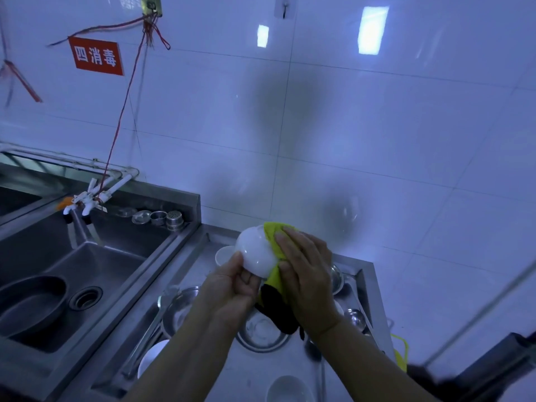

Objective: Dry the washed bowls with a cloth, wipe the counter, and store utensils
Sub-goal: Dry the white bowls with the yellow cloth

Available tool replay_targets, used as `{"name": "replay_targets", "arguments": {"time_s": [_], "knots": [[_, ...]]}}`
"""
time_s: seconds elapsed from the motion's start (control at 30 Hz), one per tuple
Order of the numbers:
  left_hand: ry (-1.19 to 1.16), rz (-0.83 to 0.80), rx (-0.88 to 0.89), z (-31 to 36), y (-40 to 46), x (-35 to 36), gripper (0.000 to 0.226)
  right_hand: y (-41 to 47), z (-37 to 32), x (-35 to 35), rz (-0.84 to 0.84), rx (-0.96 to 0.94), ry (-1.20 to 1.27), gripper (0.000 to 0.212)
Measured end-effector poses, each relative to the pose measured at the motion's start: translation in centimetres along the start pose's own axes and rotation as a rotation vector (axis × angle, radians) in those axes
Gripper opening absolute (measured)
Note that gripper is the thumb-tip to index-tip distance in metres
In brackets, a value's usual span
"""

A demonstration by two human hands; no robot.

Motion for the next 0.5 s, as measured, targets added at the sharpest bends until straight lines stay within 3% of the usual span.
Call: {"name": "replay_targets", "arguments": {"time_s": [0.2,0.37,0.5], "knots": [[0.016,-0.068,-0.087,0.9,0.8,-1.0,0.028,-0.9,-0.5,1.9,-0.031,-0.137,-0.151,0.038],[0.024,-0.155,-0.182,2.2,1.8,-2.0,0.036,-1.7,-0.4,3.2,0.126,0.263,0.061,0.046],[0.184,-0.199,-0.113,3.9,3.3,-3.4,0.032,-1.1,0.3,4.5,0.18,0.544,0.309,0.036]]}}
Point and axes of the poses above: each hand's wrist, its own y-axis towards the middle knuckle, its own x-axis out of the palm, z = x × y, the point moved 2 cm from there along y, towards the middle knuckle, and after that the axes turned 11 degrees about -x, right-handed, at the moved point
